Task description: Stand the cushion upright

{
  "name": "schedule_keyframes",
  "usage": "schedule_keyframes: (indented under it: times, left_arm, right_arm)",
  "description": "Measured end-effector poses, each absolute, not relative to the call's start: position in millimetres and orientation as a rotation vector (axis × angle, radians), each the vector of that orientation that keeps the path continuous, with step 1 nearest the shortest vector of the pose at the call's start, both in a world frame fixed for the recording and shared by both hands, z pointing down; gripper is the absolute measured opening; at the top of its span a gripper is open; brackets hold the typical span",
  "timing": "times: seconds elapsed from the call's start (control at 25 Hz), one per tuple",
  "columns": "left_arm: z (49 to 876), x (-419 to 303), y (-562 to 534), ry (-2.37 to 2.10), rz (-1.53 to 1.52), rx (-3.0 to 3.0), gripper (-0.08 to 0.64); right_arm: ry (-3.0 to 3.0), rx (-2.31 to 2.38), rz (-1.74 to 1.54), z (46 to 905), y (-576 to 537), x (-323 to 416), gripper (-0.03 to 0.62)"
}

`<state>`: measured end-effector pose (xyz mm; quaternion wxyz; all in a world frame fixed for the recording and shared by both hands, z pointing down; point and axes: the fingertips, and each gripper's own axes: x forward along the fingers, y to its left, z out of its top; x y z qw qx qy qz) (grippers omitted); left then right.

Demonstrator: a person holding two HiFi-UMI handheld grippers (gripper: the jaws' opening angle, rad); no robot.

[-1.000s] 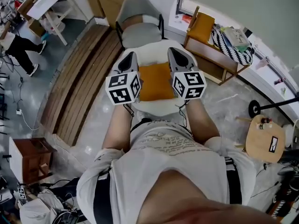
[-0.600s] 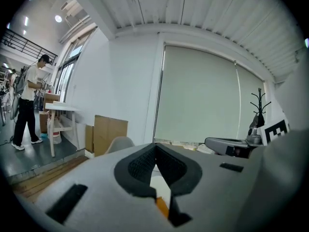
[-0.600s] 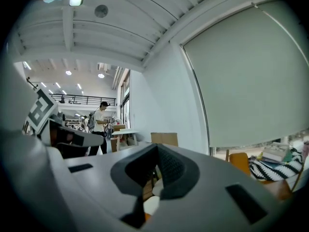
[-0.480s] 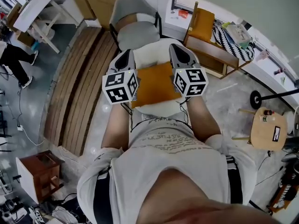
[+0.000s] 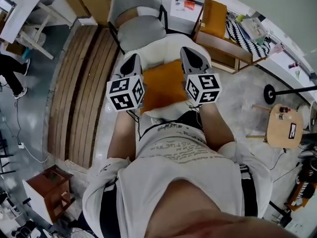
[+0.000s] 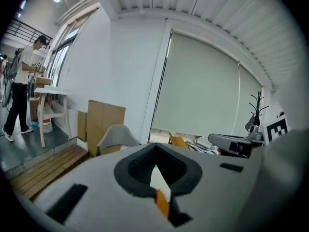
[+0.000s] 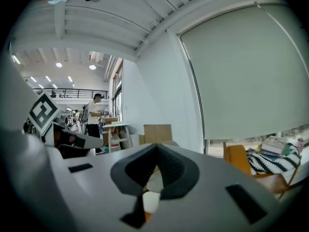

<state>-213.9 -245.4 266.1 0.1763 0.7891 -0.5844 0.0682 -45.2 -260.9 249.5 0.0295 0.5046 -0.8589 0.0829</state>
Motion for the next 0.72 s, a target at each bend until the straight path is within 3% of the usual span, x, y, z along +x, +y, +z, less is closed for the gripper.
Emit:
schedule_keyframes:
  times: [0.32, 0.72]
  left_arm:
    - [323, -210, -276, -1.642, 0.305, 2.135, 0.02]
    - [455, -211, -277, -1.598, 0.381, 1.824, 0.02]
  right_arm:
    - [-2.587, 1.489, 0.359, 305, -294, -31, 0.028]
    - [-2.426, 1.321, 0.555, 431, -323, -8, 0.028]
